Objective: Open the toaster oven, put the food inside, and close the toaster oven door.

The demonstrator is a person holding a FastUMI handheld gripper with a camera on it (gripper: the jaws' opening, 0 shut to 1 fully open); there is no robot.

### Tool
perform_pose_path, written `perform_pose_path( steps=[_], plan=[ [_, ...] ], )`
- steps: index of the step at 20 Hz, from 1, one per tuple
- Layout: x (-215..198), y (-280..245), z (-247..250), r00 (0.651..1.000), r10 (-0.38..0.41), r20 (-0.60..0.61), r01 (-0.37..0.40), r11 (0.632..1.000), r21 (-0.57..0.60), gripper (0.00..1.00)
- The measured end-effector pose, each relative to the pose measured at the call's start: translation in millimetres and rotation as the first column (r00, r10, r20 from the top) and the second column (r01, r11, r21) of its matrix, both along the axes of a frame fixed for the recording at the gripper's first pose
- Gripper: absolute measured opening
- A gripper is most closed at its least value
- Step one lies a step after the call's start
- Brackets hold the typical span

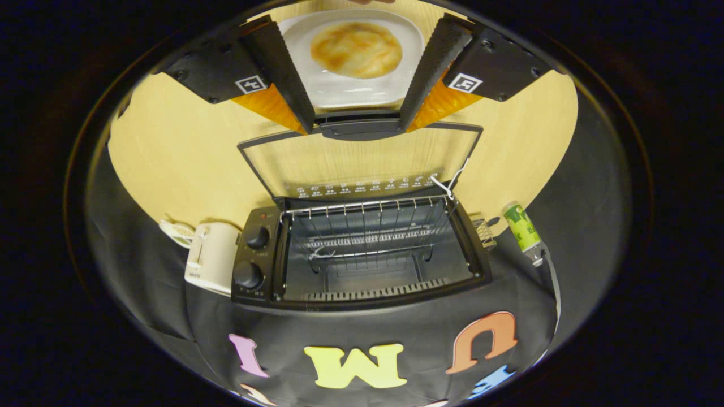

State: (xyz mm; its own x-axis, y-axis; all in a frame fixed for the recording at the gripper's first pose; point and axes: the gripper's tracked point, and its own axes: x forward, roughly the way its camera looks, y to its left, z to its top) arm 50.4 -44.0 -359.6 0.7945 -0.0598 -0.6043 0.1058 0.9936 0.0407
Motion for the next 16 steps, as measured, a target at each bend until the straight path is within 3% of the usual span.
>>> perform_pose_path(
  steps=[3, 7, 16],
  plan=[
    [-1, 5, -7, 0.998, 0.053, -0.013, -0.053, 0.999, 0.005, 1.00],
    [-28, 8, -18, 0.998, 0.056, -0.038, -0.053, 0.996, 0.071, 1.00],
    [-76, 5, 3, 0.978, 0.092, 0.187, -0.087, 0.996, -0.035, 1.00]
  ],
)
